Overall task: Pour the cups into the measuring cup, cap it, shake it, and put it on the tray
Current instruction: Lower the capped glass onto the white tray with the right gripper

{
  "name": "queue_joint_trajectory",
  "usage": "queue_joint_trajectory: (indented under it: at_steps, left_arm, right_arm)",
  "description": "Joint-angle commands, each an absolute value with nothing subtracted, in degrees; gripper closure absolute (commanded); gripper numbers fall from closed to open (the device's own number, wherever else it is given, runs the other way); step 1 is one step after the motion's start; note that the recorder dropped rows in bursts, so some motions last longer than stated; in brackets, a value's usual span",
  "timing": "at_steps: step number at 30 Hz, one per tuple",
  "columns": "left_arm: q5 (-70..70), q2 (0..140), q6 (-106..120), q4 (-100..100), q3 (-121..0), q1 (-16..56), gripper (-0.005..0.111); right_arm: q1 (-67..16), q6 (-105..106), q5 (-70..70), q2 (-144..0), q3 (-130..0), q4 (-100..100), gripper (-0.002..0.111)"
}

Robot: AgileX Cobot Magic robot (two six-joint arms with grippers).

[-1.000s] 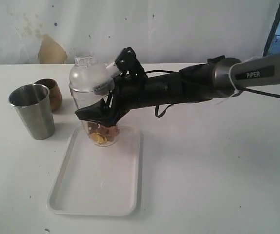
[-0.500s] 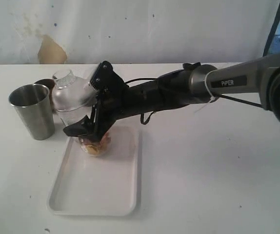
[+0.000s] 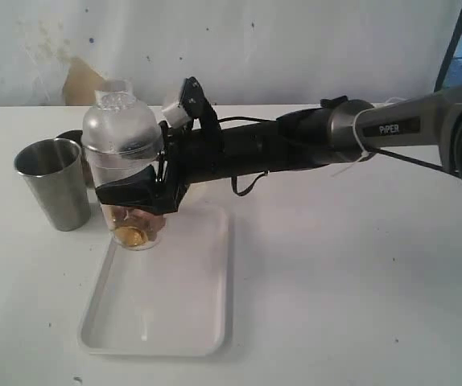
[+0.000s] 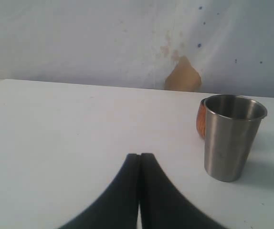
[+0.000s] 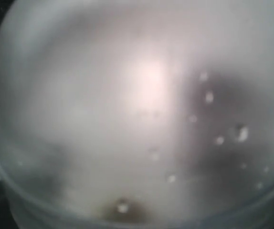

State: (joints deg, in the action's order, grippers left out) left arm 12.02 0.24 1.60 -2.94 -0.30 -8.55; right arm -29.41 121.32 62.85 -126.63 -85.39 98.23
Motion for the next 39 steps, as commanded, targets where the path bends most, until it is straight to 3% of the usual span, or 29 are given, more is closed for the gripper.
queue_joint_trajectory:
  at_steps: [1, 9, 34, 37, 39]
  left_arm:
    - [11.5, 0.0, 1.5, -2.9, 0.0, -8.6, 0.107]
    - [11.5, 0.0, 1.5, -2.9, 0.0, -8.6, 0.107]
    - [11.5, 0.0, 1.5, -2.9, 0.0, -8.6, 0.107]
    - [11.5, 0.0, 1.5, -2.9, 0.0, -8.6, 0.107]
    - [11.5, 0.0, 1.5, -2.9, 0.0, -8.6, 0.107]
  right_arm:
    - [-28.1, 122.7, 55.8, -126.5, -85.4, 99.9, 0.108]
    - [-28.0, 122.7, 67.4, -131.1, -89.4, 99.9, 0.108]
    - [-27.9, 122.7, 60.0, -134.6, -92.7, 99.2, 0.107]
    - [-27.9, 122.7, 59.0, -134.6, -92.7, 95.4, 0.092]
    - [-27.9, 122.7, 59.0, -134.6, -92.7, 92.9, 0.066]
